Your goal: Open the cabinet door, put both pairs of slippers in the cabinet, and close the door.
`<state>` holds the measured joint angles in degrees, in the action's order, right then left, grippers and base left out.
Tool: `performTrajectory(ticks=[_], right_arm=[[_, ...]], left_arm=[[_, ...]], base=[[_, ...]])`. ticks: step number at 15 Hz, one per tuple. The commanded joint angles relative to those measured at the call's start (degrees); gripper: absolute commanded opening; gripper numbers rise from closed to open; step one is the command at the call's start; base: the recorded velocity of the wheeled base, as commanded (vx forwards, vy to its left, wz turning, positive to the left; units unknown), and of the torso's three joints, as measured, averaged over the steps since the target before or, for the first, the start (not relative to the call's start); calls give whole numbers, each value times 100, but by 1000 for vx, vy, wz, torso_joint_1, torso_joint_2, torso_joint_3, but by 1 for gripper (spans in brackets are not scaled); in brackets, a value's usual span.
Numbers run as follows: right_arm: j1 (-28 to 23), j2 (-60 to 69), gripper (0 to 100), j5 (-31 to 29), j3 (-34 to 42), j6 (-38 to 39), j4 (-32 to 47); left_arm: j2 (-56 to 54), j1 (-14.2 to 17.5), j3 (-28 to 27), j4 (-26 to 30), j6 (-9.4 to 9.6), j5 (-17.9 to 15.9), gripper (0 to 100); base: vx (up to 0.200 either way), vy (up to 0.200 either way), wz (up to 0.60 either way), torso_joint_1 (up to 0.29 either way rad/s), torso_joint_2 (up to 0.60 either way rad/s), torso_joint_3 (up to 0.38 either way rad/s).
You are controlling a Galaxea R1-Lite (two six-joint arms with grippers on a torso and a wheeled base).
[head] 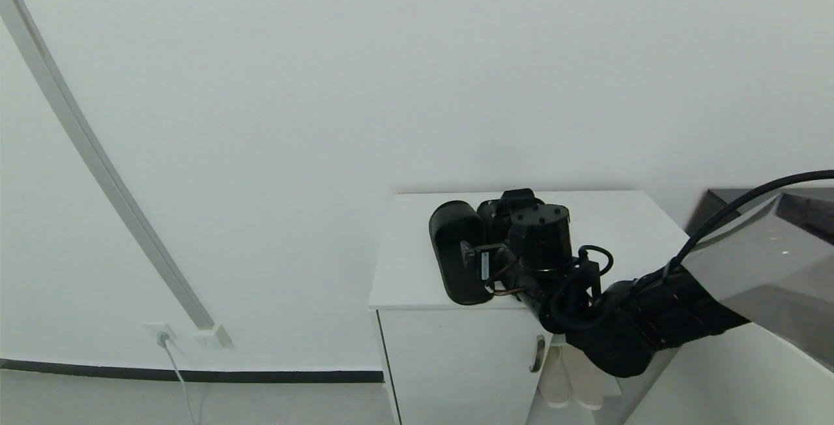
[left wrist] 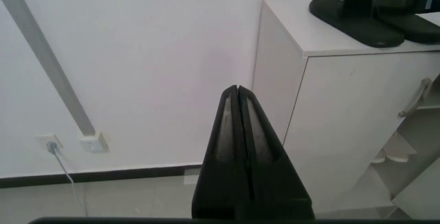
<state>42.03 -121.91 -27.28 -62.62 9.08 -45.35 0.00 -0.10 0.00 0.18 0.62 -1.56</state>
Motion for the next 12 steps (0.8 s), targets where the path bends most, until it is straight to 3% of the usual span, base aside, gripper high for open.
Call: performTrajectory(ticks=[1,12], right_arm=[[-108,-255,100,74,-83,-64,-27],[-582,-1371,100,250,-1586,-539,-176]], left_arm=[[0,1,0,-1,-1,-2,0],[0,1,0,-1,-9,-2,0]], base=[[0,0,0,0,0,0],[0,0,0,0,0,0]])
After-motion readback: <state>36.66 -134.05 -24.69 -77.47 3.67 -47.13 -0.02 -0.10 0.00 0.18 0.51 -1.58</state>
